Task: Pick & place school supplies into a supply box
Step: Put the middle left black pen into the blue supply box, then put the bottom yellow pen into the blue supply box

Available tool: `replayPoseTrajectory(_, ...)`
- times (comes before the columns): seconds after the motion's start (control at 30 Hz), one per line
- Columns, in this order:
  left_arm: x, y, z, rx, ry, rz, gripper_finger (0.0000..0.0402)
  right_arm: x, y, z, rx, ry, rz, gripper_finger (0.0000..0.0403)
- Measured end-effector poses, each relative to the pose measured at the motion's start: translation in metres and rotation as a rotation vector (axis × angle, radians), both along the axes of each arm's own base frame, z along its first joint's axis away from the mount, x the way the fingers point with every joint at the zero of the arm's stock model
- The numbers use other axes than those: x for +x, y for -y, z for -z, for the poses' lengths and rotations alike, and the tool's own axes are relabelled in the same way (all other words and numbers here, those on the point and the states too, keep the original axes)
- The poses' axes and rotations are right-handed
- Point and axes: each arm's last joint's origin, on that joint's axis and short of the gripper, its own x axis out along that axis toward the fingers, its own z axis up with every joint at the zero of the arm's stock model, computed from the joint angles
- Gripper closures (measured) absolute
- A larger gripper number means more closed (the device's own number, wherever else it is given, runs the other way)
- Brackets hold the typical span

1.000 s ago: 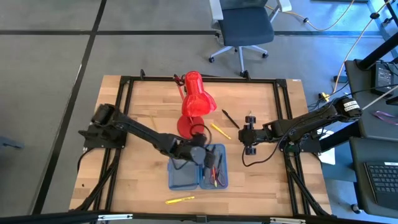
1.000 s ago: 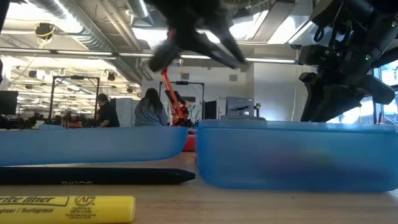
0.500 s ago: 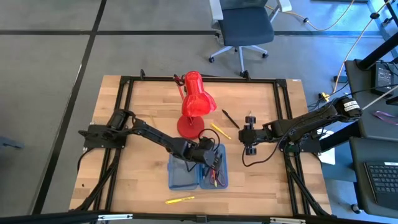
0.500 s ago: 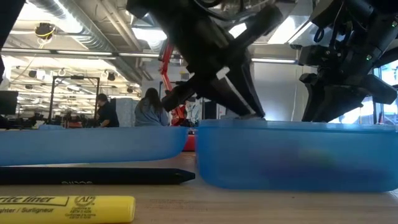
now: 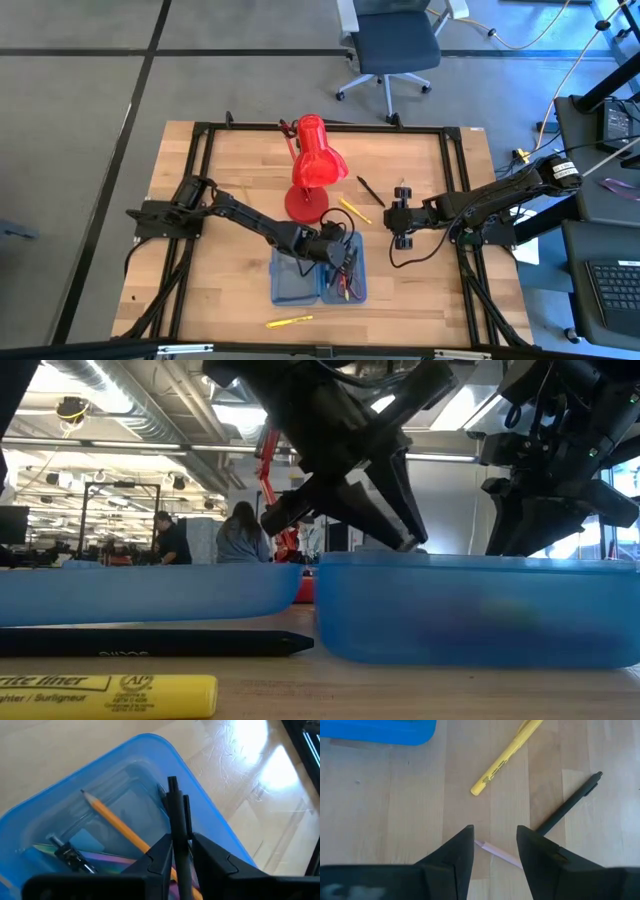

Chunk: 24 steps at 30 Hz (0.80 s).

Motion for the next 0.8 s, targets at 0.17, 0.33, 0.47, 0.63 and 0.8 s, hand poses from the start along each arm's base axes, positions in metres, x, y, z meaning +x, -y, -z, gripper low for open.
replayPoseTrajectory(0.17,0.0,0.0,0.0,0.026,0.0,0.014,0.0302,0.0,0.0,0.0,0.0,0.001,0.0,0.025)
replayPoseTrajectory(0.33,0.003,0.005,-0.016,0.2,0.09,0.195,0.0275,0.0,0.0,0.0,0.0,0.0,0.0,0.025)
replayPoseTrajectory(0.47,-0.007,0.02,-0.045,0.291,0.146,0.384,0.0271,0.0,0.0,0.0,0.0,0.001,0.0,0.025)
replayPoseTrajectory(0.63,-0.032,0.05,-0.052,0.344,0.064,0.545,0.027,0.0,0.0,0.0,0.002,0.004,0.003,0.025)
replayPoseTrajectory(0.8,-0.06,0.087,-0.054,0.336,0.016,0.598,0.027,0.002,0.0,-0.001,0.019,0.034,0.024,0.025)
